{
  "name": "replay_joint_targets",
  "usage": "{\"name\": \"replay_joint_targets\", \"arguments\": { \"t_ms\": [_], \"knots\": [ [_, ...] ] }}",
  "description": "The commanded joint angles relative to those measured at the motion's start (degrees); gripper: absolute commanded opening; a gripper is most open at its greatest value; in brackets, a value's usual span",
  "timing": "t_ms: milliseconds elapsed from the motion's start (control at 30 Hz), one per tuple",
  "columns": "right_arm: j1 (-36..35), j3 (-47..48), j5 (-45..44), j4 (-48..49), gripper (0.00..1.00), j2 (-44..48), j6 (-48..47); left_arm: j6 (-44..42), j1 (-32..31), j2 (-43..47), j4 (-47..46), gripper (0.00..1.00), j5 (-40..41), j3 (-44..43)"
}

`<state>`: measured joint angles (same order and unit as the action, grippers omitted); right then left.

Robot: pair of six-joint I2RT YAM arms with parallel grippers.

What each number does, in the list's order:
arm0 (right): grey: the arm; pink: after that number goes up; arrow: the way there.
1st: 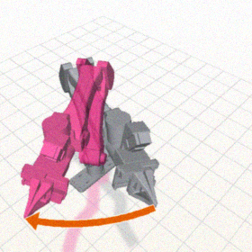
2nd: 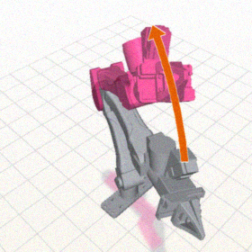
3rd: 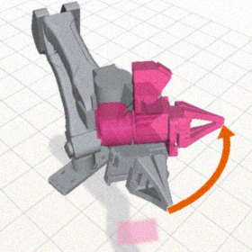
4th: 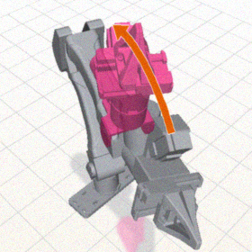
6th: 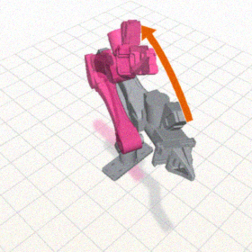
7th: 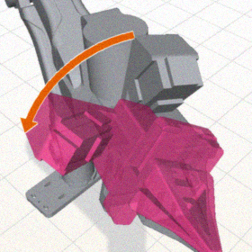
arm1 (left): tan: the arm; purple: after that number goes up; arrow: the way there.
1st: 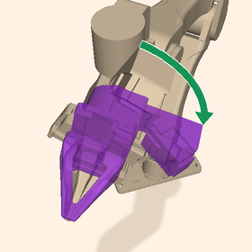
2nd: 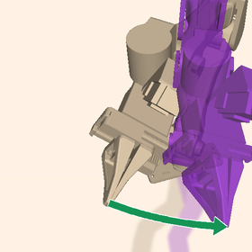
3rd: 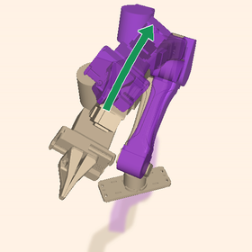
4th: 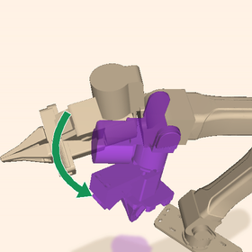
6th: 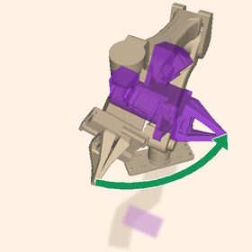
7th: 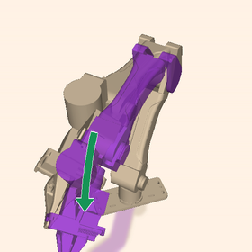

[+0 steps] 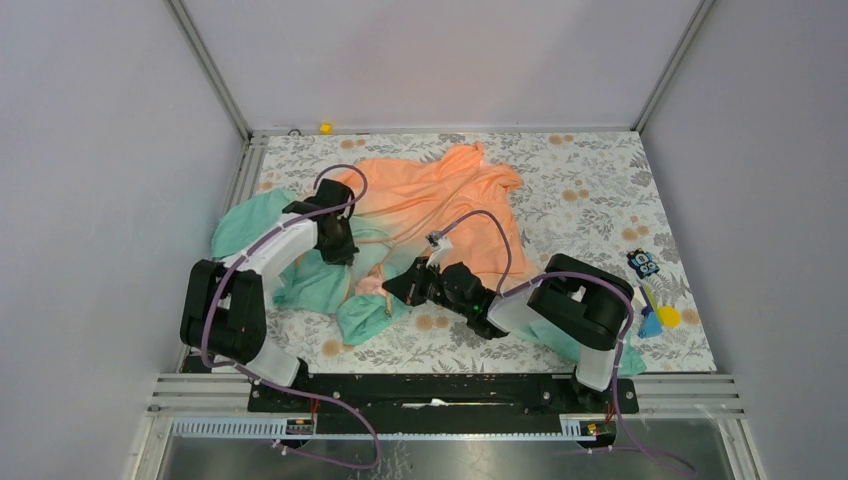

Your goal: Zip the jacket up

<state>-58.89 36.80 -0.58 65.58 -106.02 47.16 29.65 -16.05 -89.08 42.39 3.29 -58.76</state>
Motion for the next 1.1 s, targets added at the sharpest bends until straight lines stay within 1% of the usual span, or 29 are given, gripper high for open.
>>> {"name": "replay_joint_targets", "arguments": {
  "t_ms": [0, 100, 167, 367, 400, 433, 500, 567, 600, 667, 767, 900, 1000, 1067],
  "knots": [
    [-0.3, 1.3, -1.3, 1.4, 0.0, 1.6, -1.2, 6.2, 1.2, 4.2, -11.2, 0.0, -0.6, -1.9],
    [-0.4, 1.2, -1.1, 1.8, 0.0, 1.6, -0.9, 9.8, 3.5, 3.6, -16.9, 0.0, -2.9, -1.2],
    [-0.3, 1.0, -1.1, 1.9, 0.0, 1.8, -0.8, 10.5, 4.4, 1.6, -18.8, 0.0, -5.1, -2.2],
    [-0.3, 0.8, -1.4, 1.7, 0.0, 2.4, -1.2, 6.6, 4.8, -6.1, -15.1, 0.0, -1.1, -8.3],
    [-0.4, 0.7, -1.6, 1.6, 0.0, 2.6, -1.3, 5.8, 4.9, -6.7, -14.2, 0.01, -0.9, -9.1],
    [-0.3, 0.5, -1.9, 1.6, 0.0, 2.7, -1.3, 5.0, 5.0, -7.2, -13.3, 0.1, -0.3, -9.7],
    [-0.3, 0.5, -1.9, 1.6, 0.0, 2.7, -1.4, 3.9, 5.1, -7.2, -11.4, 0.36, 0.5, -10.6],
    [-0.3, 0.8, -1.7, 1.6, 0.0, 2.4, -1.2, 3.1, 5.2, -5.7, -10.2, 0.55, 0.4, -10.4],
    [-0.3, 0.9, -1.5, 1.6, 0.0, 2.1, -1.1, 3.0, 5.1, -4.3, -9.8, 0.62, 0.0, -9.8],
    [-0.3, 1.1, -1.2, 1.6, 0.0, 1.9, -0.9, 2.8, 5.1, -0.2, -8.5, 0.67, -0.4, -7.8],
    [-0.3, 0.9, -1.1, 1.6, 0.0, 2.2, -0.9, 2.4, 5.0, 6.0, -6.5, 0.68, -1.8, -3.3],
    [-0.3, 0.7, -1.3, 1.7, 0.0, 2.5, -1.1, 2.2, 4.2, 13.1, -4.9, 0.62, -5.1, 4.1],
    [-0.4, 0.8, -1.1, 2.0, 0.0, 2.2, -0.7, 1.8, 2.7, 13.7, -3.8, 0.55, -6.1, 6.5],
    [-0.3, 1.0, -0.9, 2.0, 0.0, 1.9, -0.5, 1.4, 1.4, 12.2, -3.8, 0.51, -4.8, 6.8]
  ]
}}
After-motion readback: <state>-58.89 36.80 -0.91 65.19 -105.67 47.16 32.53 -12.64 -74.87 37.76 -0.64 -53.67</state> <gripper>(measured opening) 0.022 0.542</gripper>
